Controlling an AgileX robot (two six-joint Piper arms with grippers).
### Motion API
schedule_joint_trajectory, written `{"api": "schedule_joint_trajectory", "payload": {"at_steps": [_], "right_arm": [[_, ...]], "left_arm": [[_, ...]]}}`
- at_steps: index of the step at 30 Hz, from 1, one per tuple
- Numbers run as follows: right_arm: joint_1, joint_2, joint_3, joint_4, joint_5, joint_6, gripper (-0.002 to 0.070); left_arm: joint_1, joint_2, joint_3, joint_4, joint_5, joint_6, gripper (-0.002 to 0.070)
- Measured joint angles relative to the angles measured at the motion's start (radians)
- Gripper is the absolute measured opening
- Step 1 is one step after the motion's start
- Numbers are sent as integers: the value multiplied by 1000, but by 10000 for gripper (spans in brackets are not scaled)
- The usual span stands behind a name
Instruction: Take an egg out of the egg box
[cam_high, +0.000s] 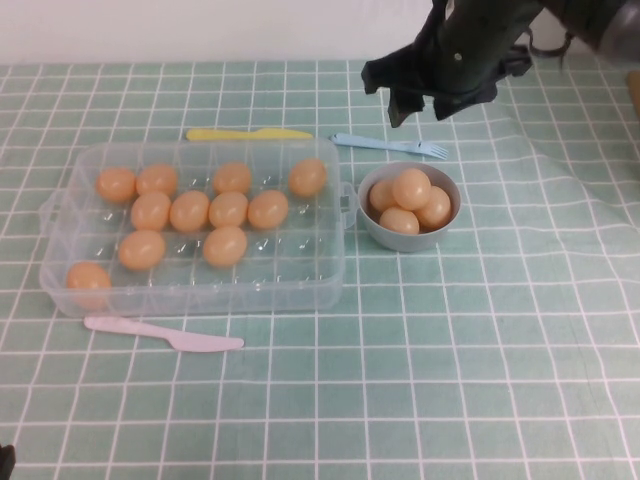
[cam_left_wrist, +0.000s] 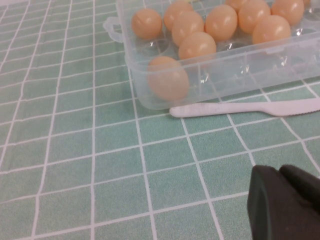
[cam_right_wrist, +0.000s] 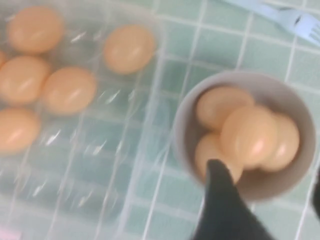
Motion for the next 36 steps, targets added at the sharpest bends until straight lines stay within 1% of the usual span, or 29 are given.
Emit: {"api": "schedule_joint_trajectory", "payload": {"at_steps": [5,6,7,9,12,16,23,26,31,36], "right_arm": [[51,-209,238,-28,0,-8,134],[56,-256,299,-32,0,-17,75],[57,-302,358,-35,2,-20,43],[57,-380,456,-42,4,-25,11],[57,-496,601,-47,4,-26,-8],[57,-661,765,-42,4,-26,-13],[57,-890,989,69,-28,-26,-15],[57,-927,1023,94,2,-26,-15],[57,-938,1067,75,2,-46,-15],[57,-938,1177,53,-114,-77,-15]], "left_arm": [[0,0,0,0,0,0,-4],[0,0,0,0,0,0,-3],[0,0,0,0,0,0,-3],[0,0,0,0,0,0,-3],[0,0,0,0,0,0,-3],[0,0,0,0,0,0,-4],[-4,0,0,0,0,0,-4],[-6,0,0,0,0,0,-4],[-8,0,0,0,0,0,-4],[-8,0,0,0,0,0,-4]]}}
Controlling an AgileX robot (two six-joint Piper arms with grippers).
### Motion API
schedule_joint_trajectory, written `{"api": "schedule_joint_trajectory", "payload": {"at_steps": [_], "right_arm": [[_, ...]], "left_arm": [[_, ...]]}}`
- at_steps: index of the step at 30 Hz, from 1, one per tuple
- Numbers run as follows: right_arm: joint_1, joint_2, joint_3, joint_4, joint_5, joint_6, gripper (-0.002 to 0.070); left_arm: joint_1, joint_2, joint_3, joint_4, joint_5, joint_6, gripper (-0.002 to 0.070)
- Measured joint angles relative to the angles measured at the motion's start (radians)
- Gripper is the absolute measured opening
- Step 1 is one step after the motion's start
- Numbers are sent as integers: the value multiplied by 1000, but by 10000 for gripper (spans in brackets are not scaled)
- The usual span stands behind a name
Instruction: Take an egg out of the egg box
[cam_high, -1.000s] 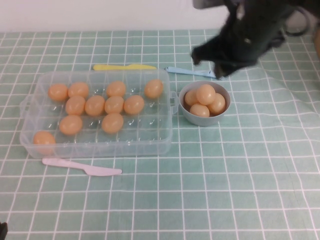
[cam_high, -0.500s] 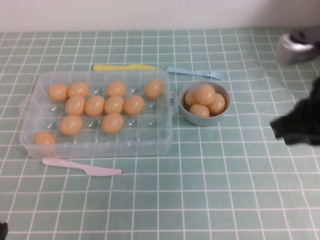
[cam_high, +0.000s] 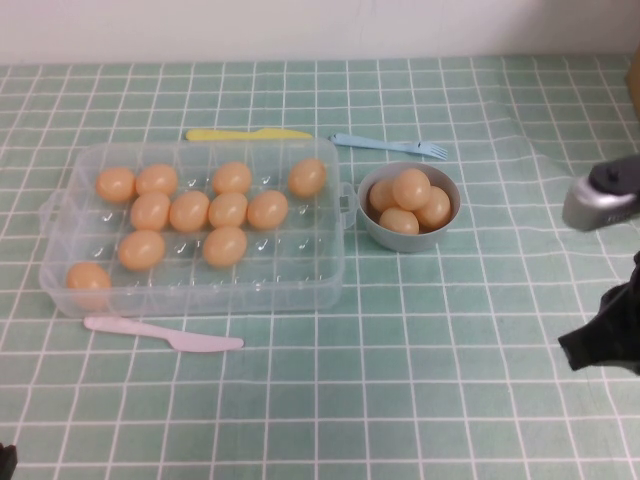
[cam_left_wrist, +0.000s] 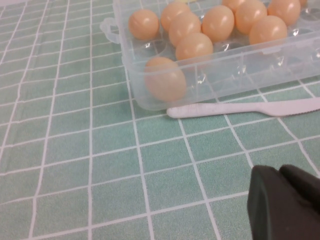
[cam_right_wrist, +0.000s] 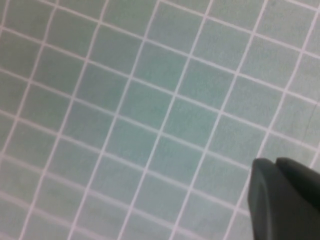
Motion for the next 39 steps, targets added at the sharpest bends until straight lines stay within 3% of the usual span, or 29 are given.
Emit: {"api": "schedule_joint_trajectory", "payload": {"at_steps": [7,14,20,29,39], "right_arm": [[-120,-119,329,-24,-445,-2,-16],[-353,-460,715,-34,-853,-2,-17],[-477,-792,994,-38,-1043,-2,-17],[-520,-1135,1071,-38,-927,-25,-17],[-520,-1169,1071,-38,-749,-108,-17]], "left_arm": [[0,0,0,0,0,0,-3],[0,0,0,0,0,0,-3],[0,0,0,0,0,0,-4],[0,0,0,0,0,0,-4],[0,0,0,0,0,0,-4]]}}
